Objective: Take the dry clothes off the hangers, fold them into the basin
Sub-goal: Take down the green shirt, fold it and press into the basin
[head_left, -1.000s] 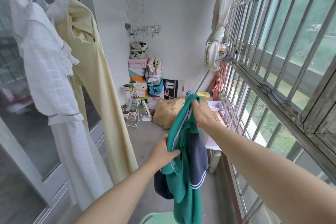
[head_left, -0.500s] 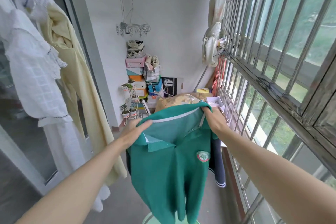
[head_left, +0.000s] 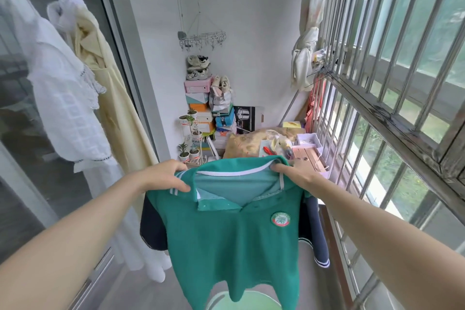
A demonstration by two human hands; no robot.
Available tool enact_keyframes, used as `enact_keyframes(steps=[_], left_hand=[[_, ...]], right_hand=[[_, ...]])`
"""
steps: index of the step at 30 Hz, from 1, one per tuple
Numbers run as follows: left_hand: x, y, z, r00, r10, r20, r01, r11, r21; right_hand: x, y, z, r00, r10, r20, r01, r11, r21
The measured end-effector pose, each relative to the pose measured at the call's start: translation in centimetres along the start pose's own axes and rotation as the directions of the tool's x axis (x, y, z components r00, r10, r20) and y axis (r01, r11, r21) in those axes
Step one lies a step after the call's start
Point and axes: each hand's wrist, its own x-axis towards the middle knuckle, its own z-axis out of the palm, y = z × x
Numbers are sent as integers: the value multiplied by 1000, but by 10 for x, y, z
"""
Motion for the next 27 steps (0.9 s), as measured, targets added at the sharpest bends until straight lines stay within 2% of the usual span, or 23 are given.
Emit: enact_keyframes(steps=[2,4,6,9,12,17,21,24,27], left_hand=[[11,-8,3,990,-24,-142,44,990,136],[19,-15,5,955,-37,-293,90,981,170],[20,-19,5,922,-64,-382,130,980,149],[19,-25,7,880,-121,-459,211,966,150],[15,-37,11,855,-169,-491,276,949,153],[9,-56,11,867,-158,-473,219,973,76],[3,-48,7,845,-170,-506,216,976,34],[4,-52,10,864,-226,-449,255,967,3],[4,-55,16,854,-252,-456,287,958,8]], right_hand=[[-7,-6,0,975,35,218,-54,995,83],[-9,-6,2,914,34,404,-84,991,107],[-6,-1,6,883,5,470,-32,998,49],[0,3,16,937,-62,344,133,973,-188],[-1,-1,19,965,-149,218,212,929,-304],[4,1,14,970,-244,-24,202,851,-485],[1,-8,19,959,-249,-136,154,859,-489],[0,-14,27,963,-230,-143,133,860,-492],[1,-16,34,955,-241,-173,125,855,-503]])
